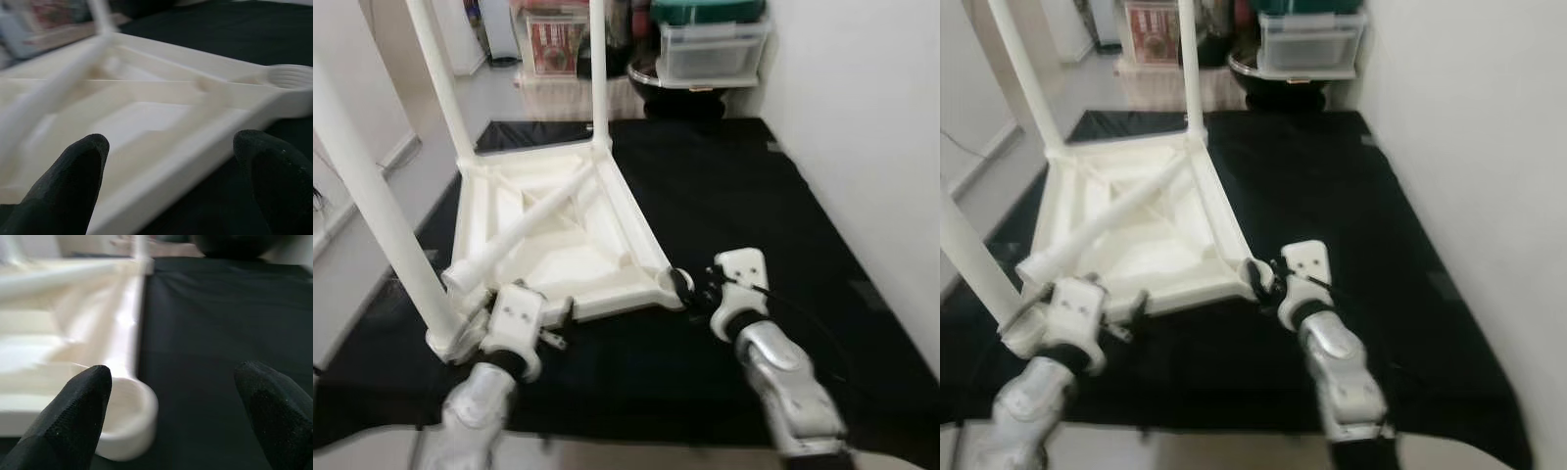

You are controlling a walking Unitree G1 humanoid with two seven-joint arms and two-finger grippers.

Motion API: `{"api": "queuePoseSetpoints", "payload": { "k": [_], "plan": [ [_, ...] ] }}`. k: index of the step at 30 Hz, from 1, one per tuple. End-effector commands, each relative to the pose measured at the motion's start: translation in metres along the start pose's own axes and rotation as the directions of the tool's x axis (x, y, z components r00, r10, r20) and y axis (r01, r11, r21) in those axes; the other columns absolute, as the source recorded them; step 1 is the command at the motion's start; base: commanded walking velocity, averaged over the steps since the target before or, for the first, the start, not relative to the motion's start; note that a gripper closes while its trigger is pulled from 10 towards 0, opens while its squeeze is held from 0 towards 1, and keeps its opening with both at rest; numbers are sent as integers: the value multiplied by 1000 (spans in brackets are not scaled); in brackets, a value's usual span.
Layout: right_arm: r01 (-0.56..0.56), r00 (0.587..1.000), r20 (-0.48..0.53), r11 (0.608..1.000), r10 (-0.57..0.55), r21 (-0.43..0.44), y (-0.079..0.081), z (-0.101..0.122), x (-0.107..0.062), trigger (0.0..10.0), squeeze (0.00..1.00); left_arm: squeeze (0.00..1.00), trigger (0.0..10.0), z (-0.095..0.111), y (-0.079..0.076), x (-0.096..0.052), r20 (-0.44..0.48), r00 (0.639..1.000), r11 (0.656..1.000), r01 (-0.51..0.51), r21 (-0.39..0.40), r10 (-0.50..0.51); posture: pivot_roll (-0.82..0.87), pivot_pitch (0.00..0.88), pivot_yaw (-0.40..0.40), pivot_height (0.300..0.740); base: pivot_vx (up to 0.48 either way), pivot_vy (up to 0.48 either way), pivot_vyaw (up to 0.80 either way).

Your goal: Building children table

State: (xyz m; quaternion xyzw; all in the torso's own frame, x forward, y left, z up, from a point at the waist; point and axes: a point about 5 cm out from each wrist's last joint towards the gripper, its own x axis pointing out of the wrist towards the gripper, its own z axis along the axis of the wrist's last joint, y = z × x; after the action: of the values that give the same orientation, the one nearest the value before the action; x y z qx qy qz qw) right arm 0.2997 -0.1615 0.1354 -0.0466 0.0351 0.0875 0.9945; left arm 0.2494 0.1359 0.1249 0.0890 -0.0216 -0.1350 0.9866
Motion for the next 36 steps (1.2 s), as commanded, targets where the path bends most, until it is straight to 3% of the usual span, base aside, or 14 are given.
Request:
{"api": "queuePoseSetpoints", "payload": {
  "k": [1,4,8,10,12,17,21,24,36],
  "plan": [
    [38,999,-28,999,-39,-35,-4,-1,5,10000,0,0,10000,-2,-4,-3,-25,998,998,63,-2,-63,-46,38,-30,740,0,0,0],
    [76,995,-56,993,-81,-87,-14,0,12,10000,0,0,10000,-1,-11,-6,-41,990,991,132,-22,-133,-42,46,-32,740,0,0,0],
    [62,992,-97,985,-78,-161,-13,-1,22,10000,0,0,10000,-1,-13,-9,-52,989,990,135,-35,-136,-37,53,-33,740,0,0,0],
    [33,990,-128,977,-61,-211,-8,-1,30,10000,0,0,10000,-3,-9,-12,-89,992,995,87,-40,-91,-30,65,-34,740,0,0,0],
    [19,989,-138,975,-50,-219,-6,0,34,10000,0,0,10000,-5,-7,-13,-106,992,997,63,-40,-67,-30,65,-34,740,0,0,0],
    [20,990,-133,970,-53,-242,-2,14,62,10000,0,0,10000,-14,11,-25,-182,978,995,-102,-9,99,-1,107,-52,740,0,0,0],
    [28,990,-126,971,-59,-238,-3,18,68,10000,0,0,10000,-15,15,-29,-195,973,992,-127,2,125,4,114,-55,740,0,0,0],
    [15,994,-104,975,-39,-223,1,29,80,10000,0,0,10000,-12,17,-44,-213,964,987,-161,5,158,39,168,-67,740,0,0,0],
    [-90,992,-106,954,62,-286,13,28,84,10000,0,0,10000,-6,21,-54,-228,960,986,-163,25,164,60,206,-55,740,0,0,0]
  ]
}}
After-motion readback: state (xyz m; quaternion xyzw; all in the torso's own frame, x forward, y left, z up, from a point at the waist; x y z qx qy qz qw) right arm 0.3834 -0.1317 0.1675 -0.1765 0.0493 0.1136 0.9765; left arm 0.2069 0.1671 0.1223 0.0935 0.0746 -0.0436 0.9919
